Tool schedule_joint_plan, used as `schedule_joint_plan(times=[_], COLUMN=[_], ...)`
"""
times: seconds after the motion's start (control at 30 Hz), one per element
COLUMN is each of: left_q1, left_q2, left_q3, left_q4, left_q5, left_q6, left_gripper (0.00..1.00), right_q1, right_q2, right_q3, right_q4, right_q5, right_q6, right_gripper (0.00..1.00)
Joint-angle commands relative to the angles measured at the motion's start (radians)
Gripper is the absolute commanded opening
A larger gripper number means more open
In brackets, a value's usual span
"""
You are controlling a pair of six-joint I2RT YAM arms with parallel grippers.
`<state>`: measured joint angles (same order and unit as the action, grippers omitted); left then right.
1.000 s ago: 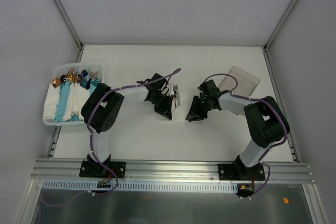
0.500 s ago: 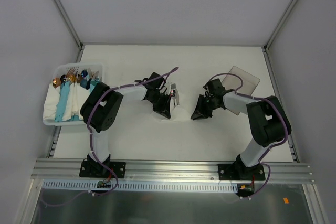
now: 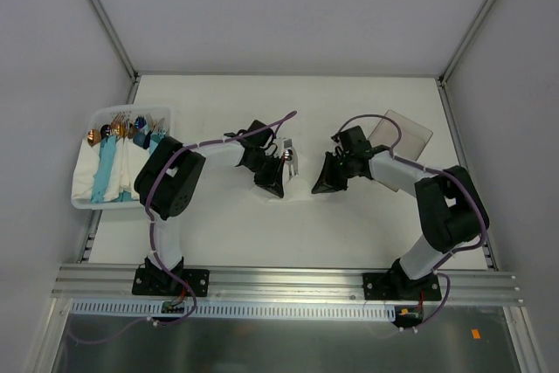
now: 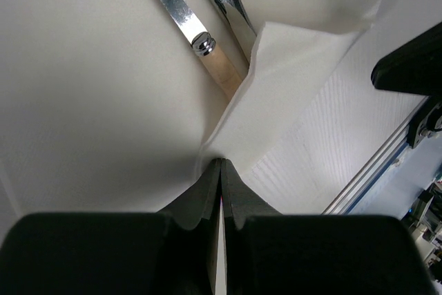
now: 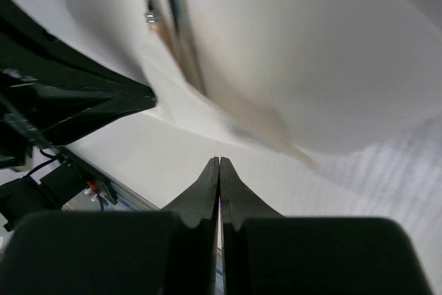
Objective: Place the utensils on the paper napkin and roll it up
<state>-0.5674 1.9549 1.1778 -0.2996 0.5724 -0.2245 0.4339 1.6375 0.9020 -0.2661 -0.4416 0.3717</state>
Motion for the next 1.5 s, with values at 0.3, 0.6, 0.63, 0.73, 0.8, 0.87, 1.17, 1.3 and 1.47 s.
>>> schedule_joint_plan(times=[0.3, 0.6, 0.63, 0.73, 0.8, 0.87, 1.17, 1.3, 1.47], left_q1=[0.017, 0.017, 0.017, 0.017, 0.017, 0.017, 0.015, 0.008, -0.017], left_q2=[0.059, 0.062, 0.059, 0.056, 0.056, 0.056, -0.036, -0.117, -0.146], left_q3=[-0.001, -0.003, -0.003, -0.007, -0.007, -0.006, -0.006, 0.002, 0.009], left_q4=[-0.070, -0.073, -0.073, -0.073, -0.073, -0.072, -0.069, -0.058, -0.058], left_q5=[-0.098, -0.100, -0.101, -0.106, -0.106, -0.103, -0.007, 0.056, 0.115], left_q6=[0.039, 0.039, 0.039, 0.043, 0.043, 0.040, 0.053, 0.059, 0.042], left_gripper=[0.00, 0.00, 0.00, 0.00, 0.00, 0.00, 0.00, 0.00, 0.00], right_q1=[0.088, 0.092, 0.092, 0.092, 0.092, 0.092, 0.092, 0.092, 0.092], right_q2=[0.064, 0.154, 0.162, 0.180, 0.185, 0.182, 0.180, 0.182, 0.182], right_q3=[0.057, 0.044, 0.041, 0.037, 0.035, 0.031, 0.023, 0.025, 0.028], right_q4=[0.082, 0.100, 0.099, 0.100, 0.099, 0.097, 0.074, 0.070, 0.067], right_q5=[-0.019, 0.007, 0.009, 0.015, 0.017, 0.020, 0.035, 0.035, 0.037], right_q6=[0.082, 0.070, 0.069, 0.069, 0.067, 0.065, 0.045, 0.041, 0.039], right_gripper=[0.00, 0.00, 0.00, 0.00, 0.00, 0.00, 0.00, 0.00, 0.00])
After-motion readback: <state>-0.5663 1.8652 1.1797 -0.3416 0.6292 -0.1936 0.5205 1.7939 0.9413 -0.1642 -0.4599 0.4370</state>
